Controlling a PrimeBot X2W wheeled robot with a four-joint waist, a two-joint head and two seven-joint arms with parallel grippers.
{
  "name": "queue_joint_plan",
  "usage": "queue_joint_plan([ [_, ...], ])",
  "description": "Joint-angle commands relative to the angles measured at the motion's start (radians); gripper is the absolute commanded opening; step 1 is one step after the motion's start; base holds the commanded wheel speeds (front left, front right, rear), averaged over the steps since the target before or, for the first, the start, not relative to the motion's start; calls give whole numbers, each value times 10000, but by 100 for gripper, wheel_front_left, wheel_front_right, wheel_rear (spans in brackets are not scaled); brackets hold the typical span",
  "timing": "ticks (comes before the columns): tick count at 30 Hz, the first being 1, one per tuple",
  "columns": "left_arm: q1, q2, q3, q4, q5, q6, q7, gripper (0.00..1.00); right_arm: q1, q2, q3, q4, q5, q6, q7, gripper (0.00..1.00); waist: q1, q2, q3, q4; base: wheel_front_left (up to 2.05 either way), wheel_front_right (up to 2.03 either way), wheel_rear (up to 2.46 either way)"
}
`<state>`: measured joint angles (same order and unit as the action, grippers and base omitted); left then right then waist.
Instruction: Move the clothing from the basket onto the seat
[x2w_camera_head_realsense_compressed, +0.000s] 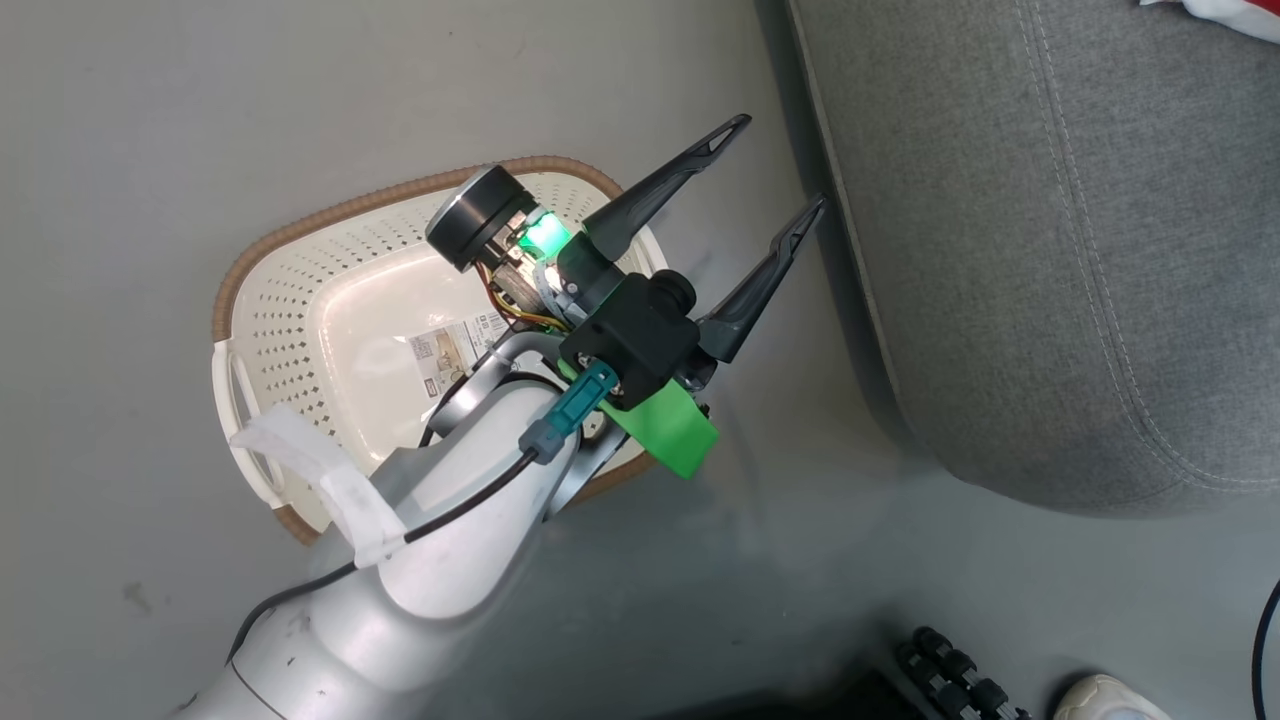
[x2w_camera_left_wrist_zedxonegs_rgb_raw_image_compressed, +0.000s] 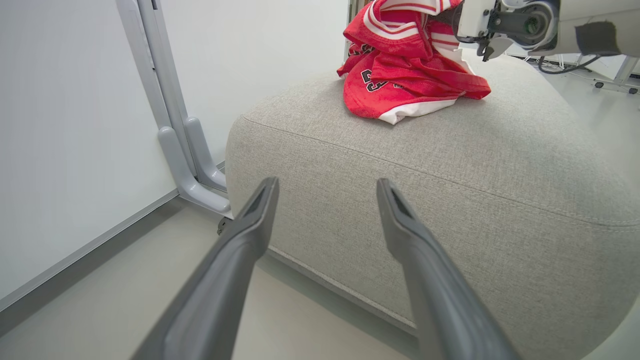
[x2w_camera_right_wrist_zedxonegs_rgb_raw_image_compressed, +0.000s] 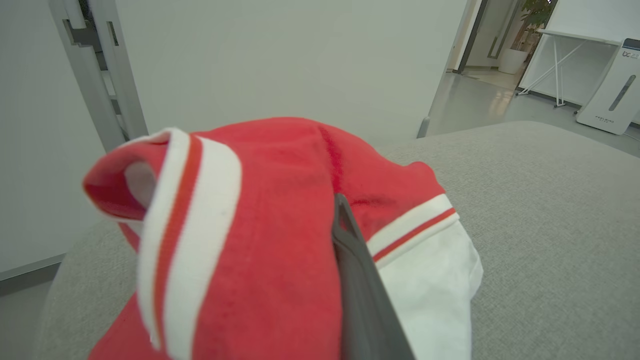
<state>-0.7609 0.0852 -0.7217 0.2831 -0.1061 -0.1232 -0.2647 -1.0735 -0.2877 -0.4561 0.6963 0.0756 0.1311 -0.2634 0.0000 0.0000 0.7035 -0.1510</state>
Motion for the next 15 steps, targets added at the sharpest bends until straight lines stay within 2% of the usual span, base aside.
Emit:
queue_joint_plan([
  [1, -142, 44, 35, 13, -30, -12, 9, 100, 122, -12, -54, 242, -49, -7, -20, 0, 0, 0, -36, 31, 0, 0, 0],
  [5, -91, 31, 122, -5, -42, 40, 9, 100, 22, -110, -66, 740, -46, -7, -19, 0, 0, 0, -154, 79, 0, 0, 0],
  [6, -63, 24, 152, -25, -58, 57, 9, 100, 21, -132, -65, 678, -78, -7, -20, 22, 0, 0, -212, 90, 0, 0, 0],
  [7, 16, 12, 195, -41, -74, 79, 9, 100, 224, -90, 48, 592, -112, -7, -19, 100, 0, 0, -370, 106, 0, 0, 0],
  [15, 594, -84, 486, -171, -305, 199, 9, 100, 1813, 98, 438, -315, 64, -7, -20, 100, 0, 0, -1417, 173, 0, 0, 0],
])
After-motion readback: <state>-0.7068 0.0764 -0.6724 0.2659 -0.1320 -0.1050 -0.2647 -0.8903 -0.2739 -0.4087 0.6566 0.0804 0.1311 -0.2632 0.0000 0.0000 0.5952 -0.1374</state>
